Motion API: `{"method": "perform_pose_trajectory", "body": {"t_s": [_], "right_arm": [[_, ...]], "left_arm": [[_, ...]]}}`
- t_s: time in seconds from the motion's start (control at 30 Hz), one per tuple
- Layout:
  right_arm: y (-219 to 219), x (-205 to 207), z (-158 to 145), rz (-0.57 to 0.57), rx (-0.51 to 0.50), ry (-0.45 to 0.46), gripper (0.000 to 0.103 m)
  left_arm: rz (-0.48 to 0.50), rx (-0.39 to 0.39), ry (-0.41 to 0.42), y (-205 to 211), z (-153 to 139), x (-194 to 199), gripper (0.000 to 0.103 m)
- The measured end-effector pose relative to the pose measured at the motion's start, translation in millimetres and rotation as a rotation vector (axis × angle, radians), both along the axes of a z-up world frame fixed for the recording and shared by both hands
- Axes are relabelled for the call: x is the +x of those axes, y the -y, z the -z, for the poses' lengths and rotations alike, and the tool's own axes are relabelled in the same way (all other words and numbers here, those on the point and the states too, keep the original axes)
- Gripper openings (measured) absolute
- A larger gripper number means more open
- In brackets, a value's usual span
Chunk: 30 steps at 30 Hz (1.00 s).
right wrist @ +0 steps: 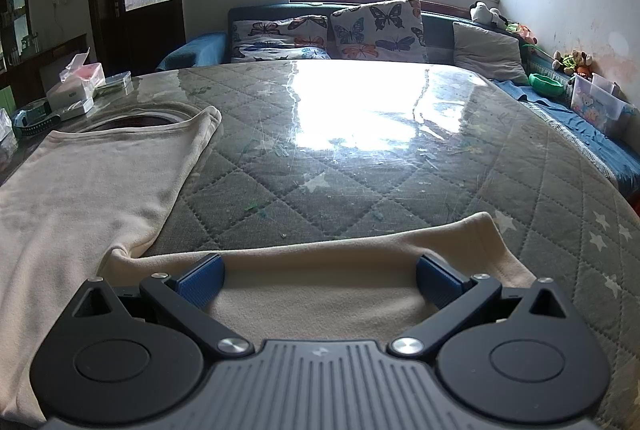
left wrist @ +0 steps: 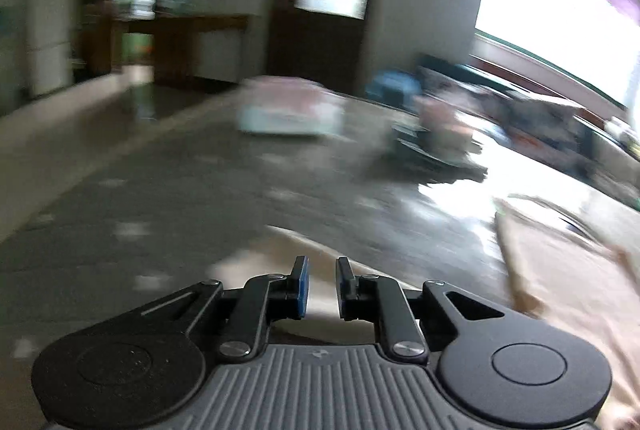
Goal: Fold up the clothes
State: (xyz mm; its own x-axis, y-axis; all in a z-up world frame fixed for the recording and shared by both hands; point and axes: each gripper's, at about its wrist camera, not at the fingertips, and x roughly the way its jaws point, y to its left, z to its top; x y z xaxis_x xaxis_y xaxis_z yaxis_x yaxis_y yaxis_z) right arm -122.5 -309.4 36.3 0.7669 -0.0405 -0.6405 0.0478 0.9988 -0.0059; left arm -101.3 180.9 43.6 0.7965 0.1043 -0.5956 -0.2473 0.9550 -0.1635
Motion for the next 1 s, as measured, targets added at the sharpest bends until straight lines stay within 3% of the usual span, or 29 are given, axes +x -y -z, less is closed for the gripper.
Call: {"method": "perform_pose_trajectory", "body": {"t_s": [0.07,0.2,0.3,0.37,0.43,0.6,0.77,0.9,1.0], "right_arm": [[0,0,0,0.000,0.000,0.000,0.103],[1,-1,0,0.000,0.002,0.001,0.103],[0,-1,0,0.000,0.002,0.000,0.103],[0,-1,-1,0.000,0.003,0.001,0.103],[1,-1,-1,-0.001,0.003,0.001,0.103],[1,-1,-1,-0.001,0.002,0.001,0.103],[1,-1,-1,-0.001,-0.004,-0.001,0.103],[0,0,-1,-0.001,-0.005,-0.001,0.103],[0,0,0,-0.001,-0.006,-0.001,0.103]], "left_arm": [[0.084,-0.023,-0.034,15,6,12,0.016],[0.142,0.071,-0.060,39,18,29,0.017],[0.125,0.224,-0.063,49,22,37,0.022],[0.119,0.259,-0.055,49,24,39,0.023],[0.108,0.279,-0.050,46,24,39,0.031],[0.111,0.224,-0.051,48,10,29,0.030],[0.317,0.165,-0.016,88,-8,11,0.030],[0.506,0.168,-0.001,136,-13,4,0.029],[0.594,0.175,-0.002,166,-8,5,0.025]]}}
